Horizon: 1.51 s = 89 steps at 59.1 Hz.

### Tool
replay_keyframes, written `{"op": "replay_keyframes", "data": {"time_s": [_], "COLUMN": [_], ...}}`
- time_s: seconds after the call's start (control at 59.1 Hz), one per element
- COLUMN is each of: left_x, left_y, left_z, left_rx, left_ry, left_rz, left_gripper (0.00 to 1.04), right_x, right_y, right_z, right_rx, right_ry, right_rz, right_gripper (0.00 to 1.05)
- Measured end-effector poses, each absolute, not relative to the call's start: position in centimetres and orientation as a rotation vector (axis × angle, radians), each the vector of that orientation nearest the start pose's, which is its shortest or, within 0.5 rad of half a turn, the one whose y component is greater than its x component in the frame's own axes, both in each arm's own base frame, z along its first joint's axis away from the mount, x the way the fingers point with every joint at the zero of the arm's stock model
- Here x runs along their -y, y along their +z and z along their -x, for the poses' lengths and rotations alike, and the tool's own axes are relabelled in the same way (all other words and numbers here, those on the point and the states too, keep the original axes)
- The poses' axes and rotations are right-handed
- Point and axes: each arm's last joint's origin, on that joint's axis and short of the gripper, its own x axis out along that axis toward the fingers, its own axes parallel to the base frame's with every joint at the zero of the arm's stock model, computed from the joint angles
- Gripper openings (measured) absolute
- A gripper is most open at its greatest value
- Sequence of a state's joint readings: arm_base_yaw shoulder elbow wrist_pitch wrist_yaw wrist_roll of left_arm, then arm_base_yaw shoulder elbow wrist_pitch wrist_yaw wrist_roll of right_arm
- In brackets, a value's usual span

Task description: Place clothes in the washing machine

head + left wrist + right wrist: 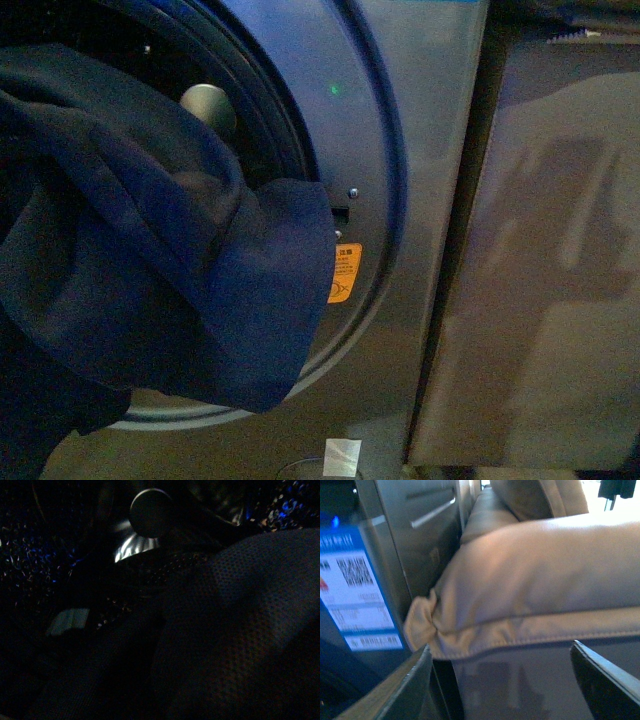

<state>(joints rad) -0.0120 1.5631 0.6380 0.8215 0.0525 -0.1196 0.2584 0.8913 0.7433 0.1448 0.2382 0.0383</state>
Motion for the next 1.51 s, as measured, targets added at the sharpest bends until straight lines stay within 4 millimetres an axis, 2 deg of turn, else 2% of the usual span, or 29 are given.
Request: {"op": "replay_keyframes", "data": {"time_s": [0.373,0.474,0.593,0.745,0.999,1.321,1.507], "left_x": [1.5,2.2,2.6,2.7,3.5,4.2,3.9], "left_y": [15.2,14.2,13.3,13.0,12.8,13.4,13.2], "left_z": [-34.9,-36.8,-39.7,-42.3,-47.8,-51.8,-53.0], "left_rx": [-0.164,-0.178,-0.199,-0.221,-0.261,-0.234,-0.238], "left_ry": [-0.034,-0.022,0.018,0.041,0.083,0.180,0.265], "left_rz": [0.081,0.061,0.036,0.019,0.010,-0.002,-0.035], "left_gripper": [0.07,0.07,0.07,0.07,0.07,0.07,0.07], "right_x": [-2.2,-1.6,-1.0,-0.1,0.0,0.0,0.0], "right_y": [26.3,24.2,22.4,21.0,18.9,17.9,17.3], "right_z": [-16.5,-15.6,-14.6,-13.9,-12.5,-11.6,-11.3], "right_rx": [0.000,-0.006,-0.005,-0.007,-0.003,-0.001,0.008], "right_ry": [0.008,0.006,0.010,0.000,0.000,0.001,0.000], "right_rz": [-0.006,-0.001,-0.002,-0.002,-0.002,-0.002,-0.002], "right_gripper": [0.20,0.01,0.02,0.02,0.02,0.02,0.02]}}
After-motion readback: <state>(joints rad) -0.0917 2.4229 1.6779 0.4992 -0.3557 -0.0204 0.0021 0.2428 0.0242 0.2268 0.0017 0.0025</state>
